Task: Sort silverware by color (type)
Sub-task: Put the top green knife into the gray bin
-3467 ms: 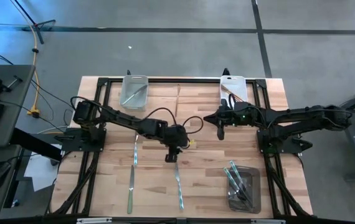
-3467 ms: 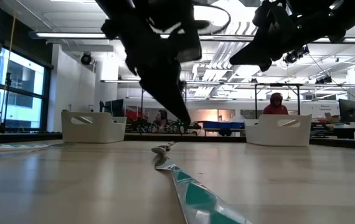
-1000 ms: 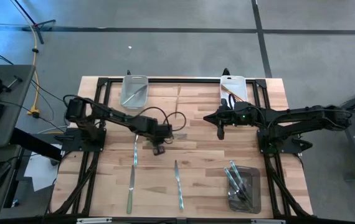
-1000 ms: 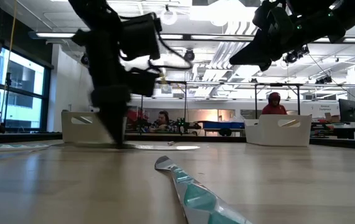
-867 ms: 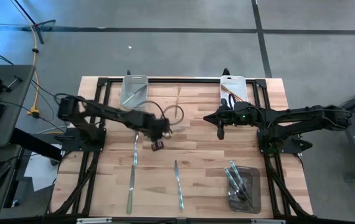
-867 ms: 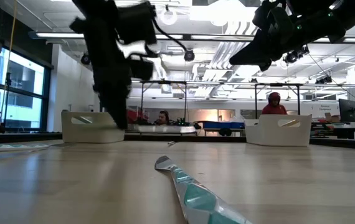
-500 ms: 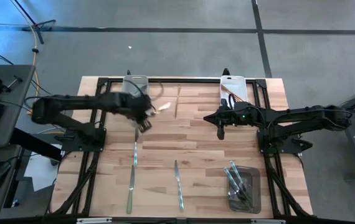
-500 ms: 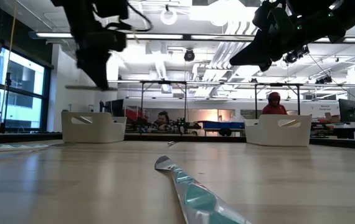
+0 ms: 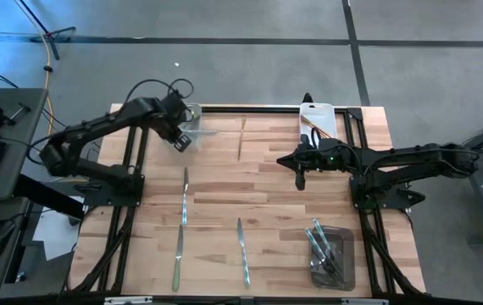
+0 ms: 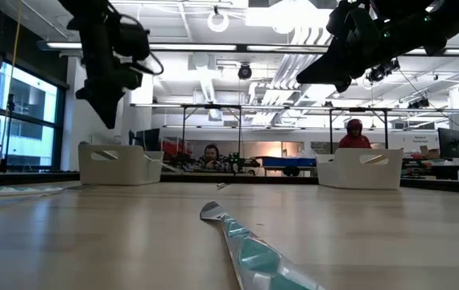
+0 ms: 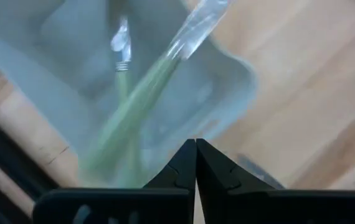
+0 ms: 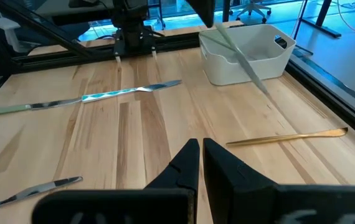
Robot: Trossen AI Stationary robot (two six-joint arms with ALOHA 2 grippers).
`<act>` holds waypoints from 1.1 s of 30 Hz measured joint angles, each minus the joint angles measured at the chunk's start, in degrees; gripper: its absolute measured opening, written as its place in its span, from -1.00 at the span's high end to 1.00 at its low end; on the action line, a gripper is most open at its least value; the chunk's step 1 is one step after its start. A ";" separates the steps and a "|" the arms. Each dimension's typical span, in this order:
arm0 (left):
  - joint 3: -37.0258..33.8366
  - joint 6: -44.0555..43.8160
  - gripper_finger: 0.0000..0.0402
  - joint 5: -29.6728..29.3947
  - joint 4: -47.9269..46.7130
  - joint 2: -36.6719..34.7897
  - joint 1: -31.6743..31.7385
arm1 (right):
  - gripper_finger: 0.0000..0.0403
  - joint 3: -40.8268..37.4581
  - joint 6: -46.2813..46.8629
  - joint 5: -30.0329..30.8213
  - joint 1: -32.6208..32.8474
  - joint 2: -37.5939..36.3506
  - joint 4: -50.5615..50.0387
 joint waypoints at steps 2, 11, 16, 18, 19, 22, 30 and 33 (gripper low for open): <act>0.02 1.19 0.99 -0.03 0.44 1.51 2.33 | 0.96 0.00 -0.02 0.00 0.00 0.00 0.00; 0.02 5.78 0.99 0.34 2.19 2.00 4.97 | 0.96 0.00 -1.36 0.02 0.01 0.00 -0.04; 0.02 8.09 0.94 0.37 4.74 1.98 2.68 | 0.96 0.00 -1.35 0.00 0.02 0.00 -0.07; 0.02 9.94 0.89 0.36 5.80 1.98 1.36 | 0.96 0.00 -1.38 0.00 0.00 0.00 -0.04; 0.02 10.82 0.86 0.35 6.45 1.98 0.56 | 0.96 0.00 -1.35 0.00 0.02 0.00 -0.07; 0.02 12.85 0.77 0.37 9.00 1.98 -2.40 | 0.96 0.00 -1.36 0.00 0.01 0.00 -0.07; 0.04 21.48 0.51 0.45 18.31 2.15 -10.43 | 0.96 0.00 -1.33 0.00 0.00 0.00 -0.07; 0.09 21.44 0.46 0.45 18.77 3.36 -11.14 | 0.96 0.00 -1.33 0.02 0.00 0.00 -0.07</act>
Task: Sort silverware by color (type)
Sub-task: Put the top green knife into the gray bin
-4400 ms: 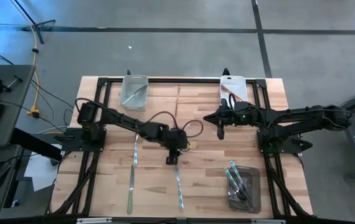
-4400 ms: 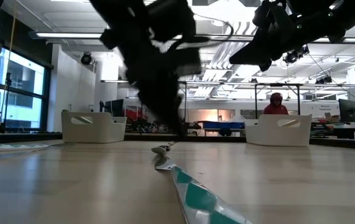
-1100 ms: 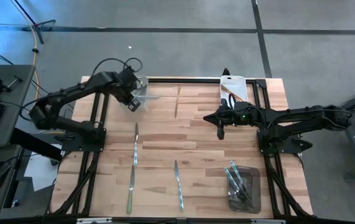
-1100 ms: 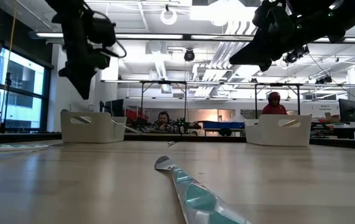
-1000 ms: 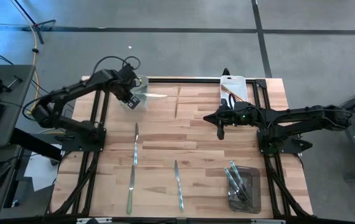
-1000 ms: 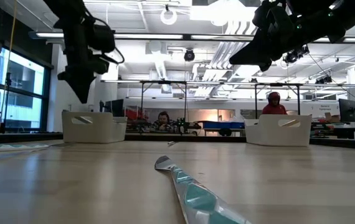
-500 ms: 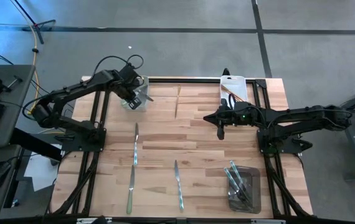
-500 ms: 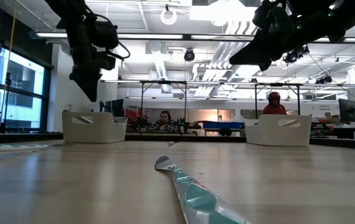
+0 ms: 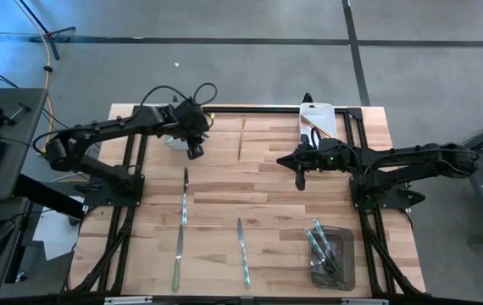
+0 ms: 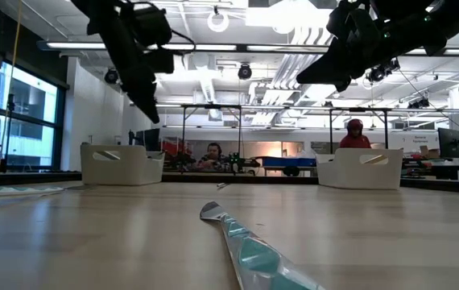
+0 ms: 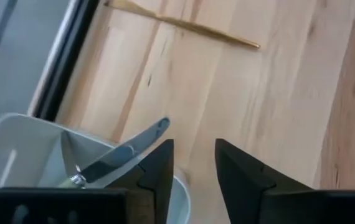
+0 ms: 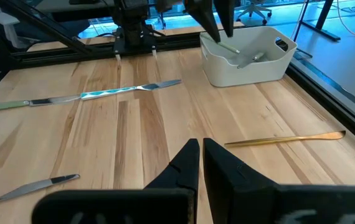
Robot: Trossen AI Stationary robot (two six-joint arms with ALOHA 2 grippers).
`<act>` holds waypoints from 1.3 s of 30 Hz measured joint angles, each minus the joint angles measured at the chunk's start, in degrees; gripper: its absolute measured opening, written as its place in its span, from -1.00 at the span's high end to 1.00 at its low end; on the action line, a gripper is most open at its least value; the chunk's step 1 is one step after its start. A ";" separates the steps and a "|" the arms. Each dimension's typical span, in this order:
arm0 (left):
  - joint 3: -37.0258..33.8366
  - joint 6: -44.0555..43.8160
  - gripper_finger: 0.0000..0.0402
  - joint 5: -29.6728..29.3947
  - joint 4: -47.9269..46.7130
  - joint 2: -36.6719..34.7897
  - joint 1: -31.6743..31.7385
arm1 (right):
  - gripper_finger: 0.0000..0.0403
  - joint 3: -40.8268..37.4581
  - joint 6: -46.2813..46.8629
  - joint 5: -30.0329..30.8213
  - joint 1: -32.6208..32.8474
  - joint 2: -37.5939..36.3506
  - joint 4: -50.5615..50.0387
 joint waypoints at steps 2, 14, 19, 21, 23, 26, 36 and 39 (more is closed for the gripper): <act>0.00 -1.60 0.44 -0.74 -0.24 1.67 0.09 | 0.96 0.00 0.00 -0.02 0.02 0.00 0.00; 0.00 -2.61 0.23 -18.55 4.97 12.10 -7.44 | 0.96 0.00 -0.13 -0.02 0.02 0.00 -0.04; 0.00 -2.90 0.14 -29.40 6.86 15.60 -11.32 | 0.96 0.00 -0.15 -0.02 0.02 0.00 -0.11; 0.00 -3.79 0.12 -33.94 7.30 16.85 -12.29 | 0.96 0.00 -0.17 -0.02 0.02 0.00 -0.13; 0.00 -4.86 0.11 -36.73 8.17 18.28 -12.82 | 0.96 0.00 -0.16 -0.01 0.01 0.00 -0.19; 0.00 -6.17 0.11 -38.98 8.96 20.38 -13.05 | 0.96 0.00 -0.17 -0.02 0.02 0.00 -0.34; -0.02 -8.66 0.38 -46.92 10.28 22.13 -13.05 | 0.96 0.00 -0.17 0.00 0.00 0.00 -0.50; -0.02 -8.25 0.59 -47.56 10.35 21.47 -13.05 | 0.96 0.00 -0.17 0.00 0.00 -0.02 -0.48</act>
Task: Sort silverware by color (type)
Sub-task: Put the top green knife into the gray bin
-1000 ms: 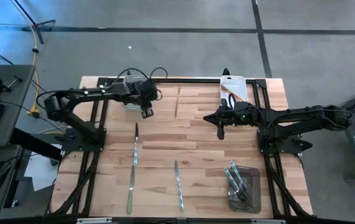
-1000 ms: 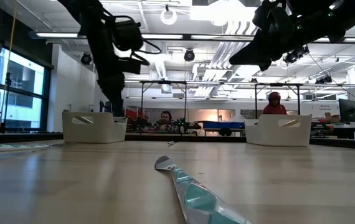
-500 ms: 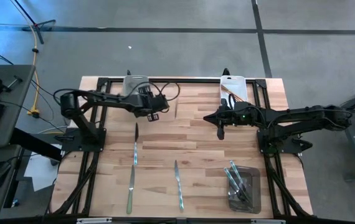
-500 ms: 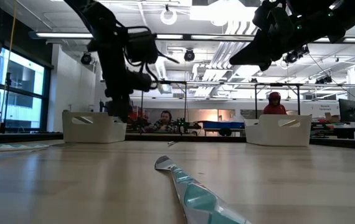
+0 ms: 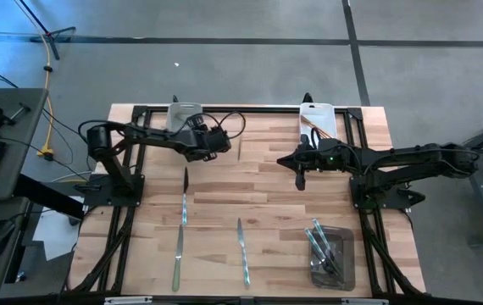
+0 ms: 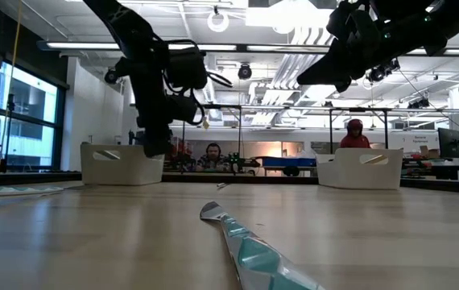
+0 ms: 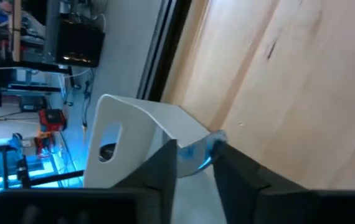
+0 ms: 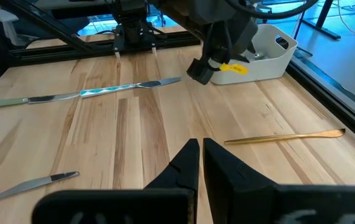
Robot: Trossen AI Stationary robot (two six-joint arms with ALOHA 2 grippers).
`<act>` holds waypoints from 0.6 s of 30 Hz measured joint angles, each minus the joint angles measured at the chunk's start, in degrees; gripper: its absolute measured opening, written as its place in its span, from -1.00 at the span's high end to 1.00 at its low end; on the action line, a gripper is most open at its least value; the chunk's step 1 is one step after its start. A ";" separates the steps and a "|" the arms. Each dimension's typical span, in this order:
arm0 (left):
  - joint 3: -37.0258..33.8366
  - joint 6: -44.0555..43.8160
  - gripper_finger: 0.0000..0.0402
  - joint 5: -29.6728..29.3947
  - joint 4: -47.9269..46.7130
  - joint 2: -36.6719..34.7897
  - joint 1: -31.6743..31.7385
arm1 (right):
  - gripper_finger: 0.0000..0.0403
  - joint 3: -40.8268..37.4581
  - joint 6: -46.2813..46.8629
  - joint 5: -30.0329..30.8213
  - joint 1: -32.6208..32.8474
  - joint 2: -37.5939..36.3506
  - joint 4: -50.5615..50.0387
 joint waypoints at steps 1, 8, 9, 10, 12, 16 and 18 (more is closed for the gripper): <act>0.02 0.40 0.67 -0.34 0.02 -0.18 0.00 | 0.96 0.00 0.00 0.00 0.02 0.00 0.02; 0.00 4.05 0.96 -3.57 -0.23 -2.72 -0.22 | 0.96 0.00 0.00 0.00 0.00 0.00 0.02; 0.00 4.45 0.97 -3.94 -0.45 -3.38 -0.22 | 0.96 0.00 0.00 0.00 0.02 0.00 0.02; 0.00 4.73 0.98 -4.00 -0.80 -4.32 -0.22 | 0.96 0.00 0.00 0.00 0.01 0.00 0.02; 0.00 5.47 0.99 -4.37 -0.90 -6.54 -0.20 | 0.96 0.00 0.00 0.00 0.02 0.00 0.02; 0.00 7.14 0.99 -4.60 -1.21 -12.54 0.03 | 0.96 0.00 -0.02 0.00 0.02 0.00 0.03; 0.00 8.03 0.99 -4.63 -1.42 -16.00 0.26 | 0.96 0.00 -0.02 0.00 0.02 0.00 0.31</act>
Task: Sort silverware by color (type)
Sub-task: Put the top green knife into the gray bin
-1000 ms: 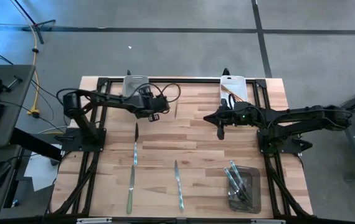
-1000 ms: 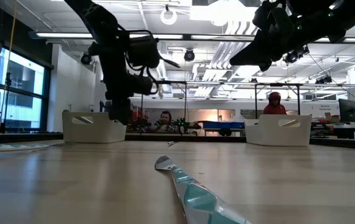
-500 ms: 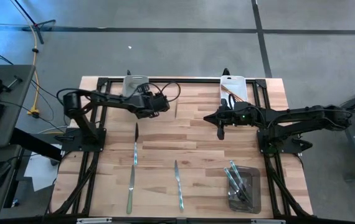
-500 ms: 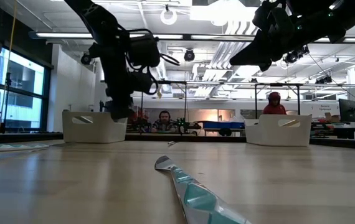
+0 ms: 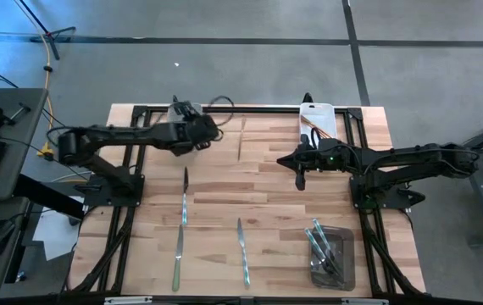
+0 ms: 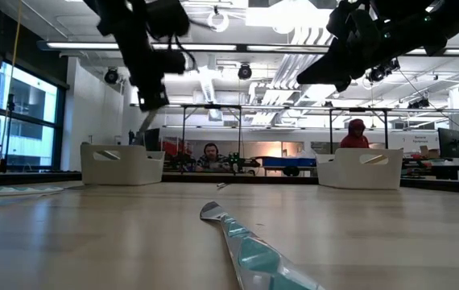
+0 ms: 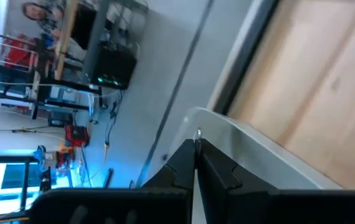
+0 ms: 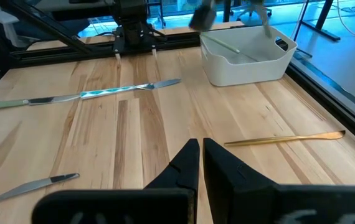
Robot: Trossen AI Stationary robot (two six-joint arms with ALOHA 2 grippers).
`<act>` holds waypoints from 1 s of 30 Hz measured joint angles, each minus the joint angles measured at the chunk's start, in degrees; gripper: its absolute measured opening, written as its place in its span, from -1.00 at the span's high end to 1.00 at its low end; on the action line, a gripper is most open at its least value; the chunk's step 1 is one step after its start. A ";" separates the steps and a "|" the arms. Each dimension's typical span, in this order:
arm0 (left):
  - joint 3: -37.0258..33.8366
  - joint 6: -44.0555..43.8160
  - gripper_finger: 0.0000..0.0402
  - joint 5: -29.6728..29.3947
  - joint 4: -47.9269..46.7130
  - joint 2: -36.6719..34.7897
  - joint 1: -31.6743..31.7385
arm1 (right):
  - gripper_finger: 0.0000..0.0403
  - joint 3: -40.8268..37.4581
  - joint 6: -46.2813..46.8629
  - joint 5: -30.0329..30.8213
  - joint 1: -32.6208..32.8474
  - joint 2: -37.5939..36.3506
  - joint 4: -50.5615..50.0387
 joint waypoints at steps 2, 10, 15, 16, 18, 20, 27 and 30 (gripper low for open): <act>0.00 0.51 0.99 -0.02 -0.51 -3.66 0.26 | 0.96 0.00 0.00 0.00 0.00 0.00 0.17; 0.02 -3.15 1.00 15.06 -3.38 -18.19 0.29 | 0.94 0.02 -0.50 0.00 0.95 2.31 6.30; 0.02 -10.39 1.00 35.45 -3.31 -24.53 0.20 | 0.71 0.04 -2.58 -0.01 2.32 11.00 19.91; 0.02 -11.53 1.00 38.89 -3.30 -25.19 0.08 | 0.64 0.04 -2.56 -0.03 2.34 13.06 22.93; 0.02 -13.42 1.00 44.80 -3.29 -25.83 -0.54 | 0.50 0.92 -2.21 -0.04 2.16 17.30 27.66; 0.02 -14.51 1.00 48.87 -3.35 -25.74 -1.46 | 0.36 3.53 -1.08 -0.86 1.67 21.28 28.76; 0.02 -14.60 1.00 54.08 -1.32 -21.79 -4.71 | 0.06 17.89 -0.04 -6.60 -0.04 33.93 23.80; 0.02 -14.14 1.00 55.64 -0.71 -20.03 -5.23 | 0.05 24.14 -0.27 -8.34 -1.15 38.16 19.44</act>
